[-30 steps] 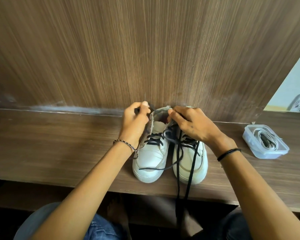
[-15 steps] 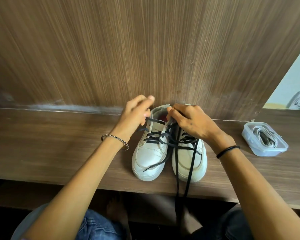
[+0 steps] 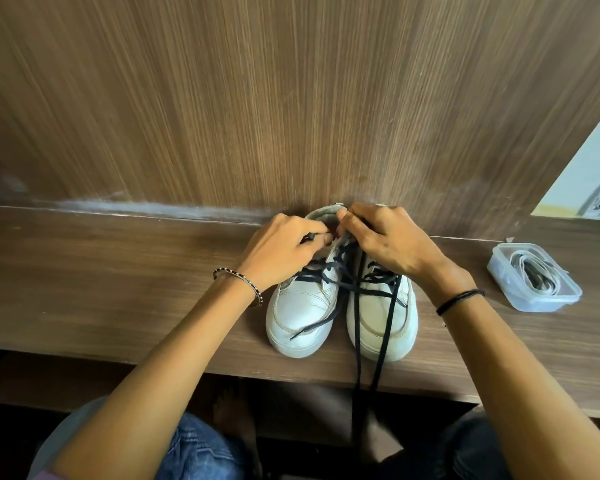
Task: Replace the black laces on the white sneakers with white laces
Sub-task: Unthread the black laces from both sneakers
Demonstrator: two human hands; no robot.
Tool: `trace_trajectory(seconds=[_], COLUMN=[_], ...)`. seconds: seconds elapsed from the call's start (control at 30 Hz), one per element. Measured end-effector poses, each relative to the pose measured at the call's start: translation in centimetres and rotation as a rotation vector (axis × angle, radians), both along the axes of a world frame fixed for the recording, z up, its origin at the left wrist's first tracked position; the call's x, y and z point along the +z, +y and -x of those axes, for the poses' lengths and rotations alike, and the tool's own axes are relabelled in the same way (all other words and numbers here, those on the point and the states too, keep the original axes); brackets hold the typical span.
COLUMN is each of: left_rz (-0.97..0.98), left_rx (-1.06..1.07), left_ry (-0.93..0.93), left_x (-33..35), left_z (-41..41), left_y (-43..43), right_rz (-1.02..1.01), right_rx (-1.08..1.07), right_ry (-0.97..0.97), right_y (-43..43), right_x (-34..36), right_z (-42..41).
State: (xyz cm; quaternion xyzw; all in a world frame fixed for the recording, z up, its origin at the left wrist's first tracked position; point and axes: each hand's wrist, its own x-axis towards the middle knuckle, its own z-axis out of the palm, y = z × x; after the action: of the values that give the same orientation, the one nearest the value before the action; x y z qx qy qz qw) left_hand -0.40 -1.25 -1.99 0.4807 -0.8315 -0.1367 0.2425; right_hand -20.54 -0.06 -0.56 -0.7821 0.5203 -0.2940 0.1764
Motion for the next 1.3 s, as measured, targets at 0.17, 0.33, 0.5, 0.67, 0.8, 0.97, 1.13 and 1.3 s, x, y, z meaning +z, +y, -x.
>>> trace_trajectory(seconds=[0.17, 0.33, 0.5, 0.67, 0.8, 0.97, 1.13, 1.3], left_rz=[-0.254, -0.372, -0.512, -0.172, -0.168, -0.081, 0.016, 0.077], left_rx=[0.159, 0.166, 0.149, -0.045, -0.141, -0.132, -0.045, 0.058], left_ry=[0.823, 1.358, 1.579, 0.404, 0.126, 0.096, -0.069, -0.193], left_x=[0.2, 0.7, 1.3, 2.0, 0.8, 0.8, 1.0, 1.6], left_z=[1.0, 0.7, 0.1, -0.3, -0.2, -0.2, 0.8, 0.7], left_y=[0.0, -1.1, -1.5, 0.1, 0.3, -0.3, 0.5, 0.9], right_rz=[0.0, -0.016, -0.031, -0.019, -0.027, -0.015, -0.015, -0.021], right_rx=[-0.003, 0.001, 0.011, -0.014, -0.011, -0.011, -0.009, -0.007], right_ry=[0.0, -0.034, -0.031, -0.006, -0.005, 0.013, 0.022, 0.016], right_y=[-0.1, 0.1, 0.1, -0.1, 0.0, -0.1, -0.2, -0.2], right_x=[-0.1, 0.1, 0.2, -0.1, -0.1, 0.0, -0.1, -0.1], right_z=[0.2, 0.3, 0.2, 0.3, 0.3, 0.2, 0.3, 0.3])
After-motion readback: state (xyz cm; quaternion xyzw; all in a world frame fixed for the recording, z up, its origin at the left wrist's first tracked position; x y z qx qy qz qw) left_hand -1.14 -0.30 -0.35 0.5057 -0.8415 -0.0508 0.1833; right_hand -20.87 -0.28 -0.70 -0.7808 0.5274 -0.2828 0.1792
